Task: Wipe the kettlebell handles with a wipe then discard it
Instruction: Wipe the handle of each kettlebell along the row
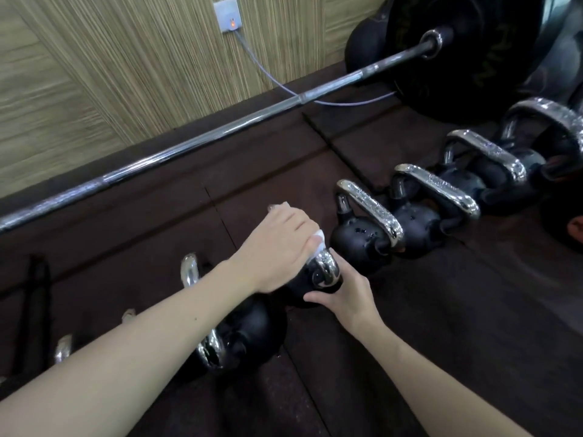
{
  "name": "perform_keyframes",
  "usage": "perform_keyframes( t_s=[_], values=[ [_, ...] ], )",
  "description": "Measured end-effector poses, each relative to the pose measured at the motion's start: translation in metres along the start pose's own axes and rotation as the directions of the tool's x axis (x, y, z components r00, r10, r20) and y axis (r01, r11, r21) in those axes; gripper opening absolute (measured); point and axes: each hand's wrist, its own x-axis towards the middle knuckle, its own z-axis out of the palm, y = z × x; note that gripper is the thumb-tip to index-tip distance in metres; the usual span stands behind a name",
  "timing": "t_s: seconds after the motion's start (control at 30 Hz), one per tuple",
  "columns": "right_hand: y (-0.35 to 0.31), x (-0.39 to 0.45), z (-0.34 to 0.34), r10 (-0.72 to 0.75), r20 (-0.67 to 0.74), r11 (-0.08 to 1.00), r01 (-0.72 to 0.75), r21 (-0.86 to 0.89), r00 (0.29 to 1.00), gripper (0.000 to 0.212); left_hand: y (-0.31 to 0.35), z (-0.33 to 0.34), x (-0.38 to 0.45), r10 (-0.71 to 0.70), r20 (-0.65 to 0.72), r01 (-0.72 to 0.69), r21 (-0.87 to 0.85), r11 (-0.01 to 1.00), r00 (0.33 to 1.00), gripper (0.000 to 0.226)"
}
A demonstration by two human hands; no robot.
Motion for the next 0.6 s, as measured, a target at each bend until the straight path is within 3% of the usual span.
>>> perform_keyframes(
  t_s=[0.1, 0.27, 0.33, 0.43, 0.53, 0.6],
  values=[
    [-0.006, -0.003, 0.0, 0.031, 0.033, 0.999, -0.03, -0.031, 0.999, 0.1, 0.023, 0.002, -0.007, -0.041, 0.06, 0.042, -0.015, 0.999, 0.997, 0.042],
    [-0.023, -0.005, -0.008, 0.095, 0.035, 0.996, -0.094, -0.008, 0.995, 0.053, 0.04, 0.003, -0.008, 0.064, 0.147, -0.065, 0.001, 0.998, 0.987, 0.038],
    [-0.023, -0.003, -0.008, 0.119, 0.047, 0.992, -0.121, 0.034, 0.992, 0.07, 0.025, -0.002, -0.002, 0.065, 0.155, -0.056, -0.062, 0.997, 0.986, 0.039],
    [-0.013, 0.0, -0.002, 0.074, 0.019, 0.996, -0.075, 0.053, 0.997, 0.102, -0.005, -0.002, 0.007, -0.109, 0.146, 0.129, -0.136, 0.982, 0.983, 0.041],
    [-0.01, 0.0, -0.003, 0.059, 0.027, 0.993, -0.061, 0.096, 0.998, 0.107, -0.028, 0.003, 0.012, -0.231, 0.151, 0.263, -0.251, 0.931, 0.961, 0.037],
    [-0.005, -0.001, 0.0, 0.058, 0.029, 0.996, -0.06, 0.071, 0.998, 0.107, -0.04, 0.008, 0.013, -0.338, 0.214, 0.399, -0.436, 0.806, 0.916, 0.036]
  ],
)
